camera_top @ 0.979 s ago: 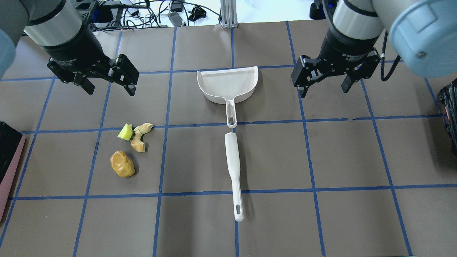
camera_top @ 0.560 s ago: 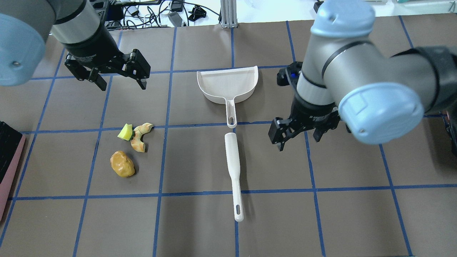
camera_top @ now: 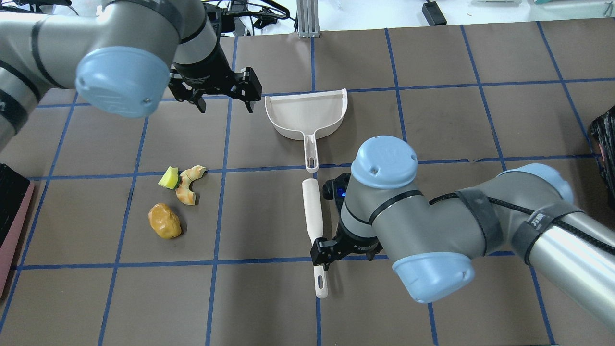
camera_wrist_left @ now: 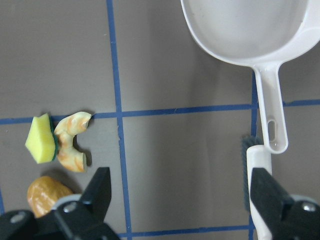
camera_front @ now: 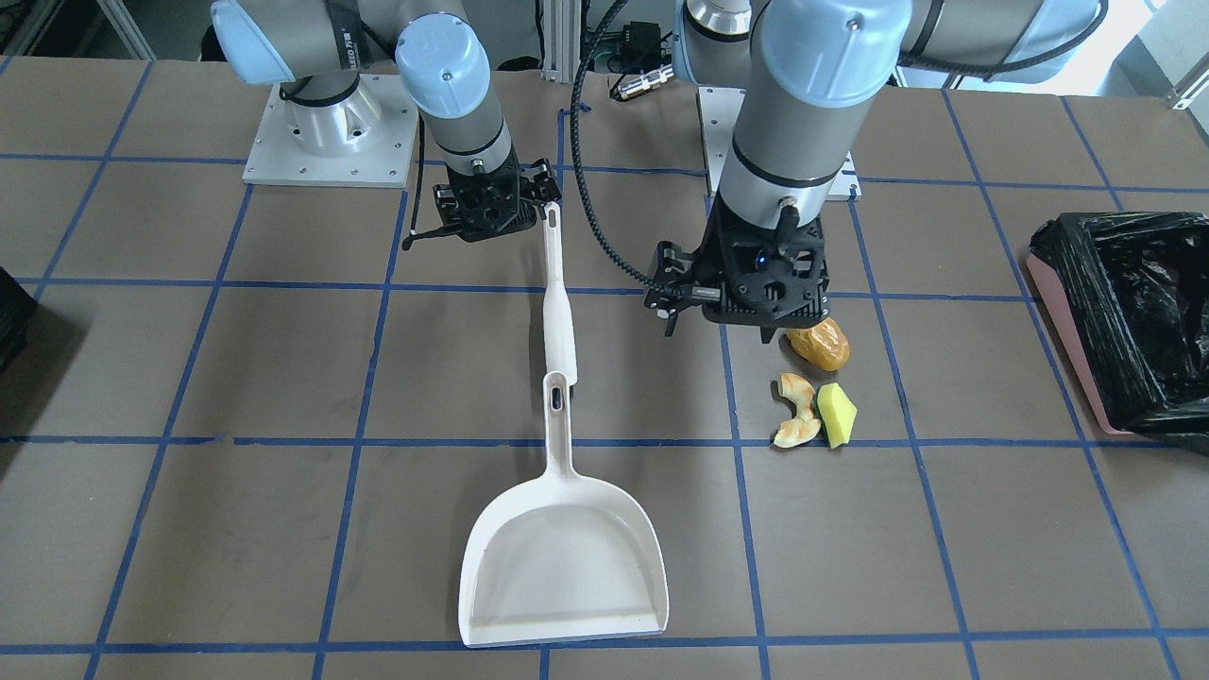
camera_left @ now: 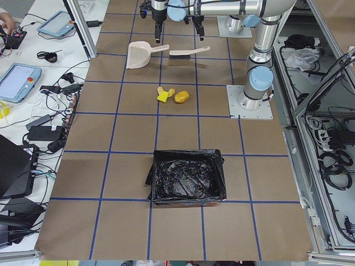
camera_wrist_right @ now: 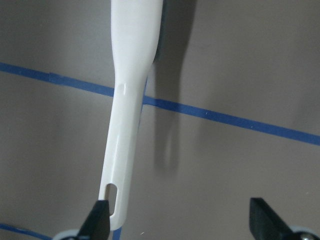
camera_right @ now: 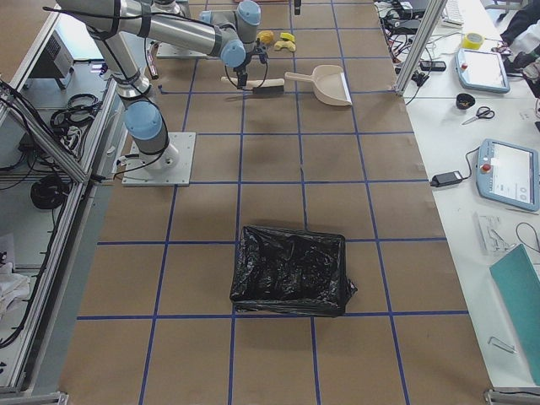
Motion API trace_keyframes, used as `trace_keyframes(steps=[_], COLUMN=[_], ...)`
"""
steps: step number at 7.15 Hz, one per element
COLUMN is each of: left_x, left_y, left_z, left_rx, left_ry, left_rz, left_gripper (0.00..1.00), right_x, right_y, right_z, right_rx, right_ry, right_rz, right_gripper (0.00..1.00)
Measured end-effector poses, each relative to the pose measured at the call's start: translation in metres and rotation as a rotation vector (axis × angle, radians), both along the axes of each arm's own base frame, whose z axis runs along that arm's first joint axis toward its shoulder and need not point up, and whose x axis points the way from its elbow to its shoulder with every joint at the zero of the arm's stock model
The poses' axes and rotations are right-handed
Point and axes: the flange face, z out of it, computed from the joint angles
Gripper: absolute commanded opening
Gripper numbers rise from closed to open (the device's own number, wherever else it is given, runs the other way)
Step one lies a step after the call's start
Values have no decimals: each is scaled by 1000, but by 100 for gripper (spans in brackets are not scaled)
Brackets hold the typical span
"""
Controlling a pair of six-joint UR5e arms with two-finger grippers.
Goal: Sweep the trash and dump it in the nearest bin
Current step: 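Reach the left gripper to the dustpan handle while the right grasps the brush handle, then lift the white dustpan with the left gripper while the right lifts the brush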
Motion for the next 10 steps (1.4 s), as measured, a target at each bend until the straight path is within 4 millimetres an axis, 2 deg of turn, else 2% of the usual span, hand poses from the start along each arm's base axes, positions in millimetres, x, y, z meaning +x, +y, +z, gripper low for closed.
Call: trace_keyframes(steps=[3,4,6,8,10], left_x=[-65,-83,-105,-122,-130], left_y=[-14,-15,-21,-20,-19], left_z=[-67,-86,-121,-150,-173], left_rx=[28,37,45,65,95], left_ry=[36,44,47,41,30], left_rz=[-2,-10,-26,-49,-69], left_gripper=[100,100,99,90,90], right_x=[36,44,50,53,55], right_y=[24,28,31,30,27], right_z=[-19,-27,-36,-38,-41], right_rx=[-9,-12,-10,-11,-20], right_ry=[5,12,30,28,23], right_rz=[39,51,63,65,65], right_gripper=[93,85,77,72,46])
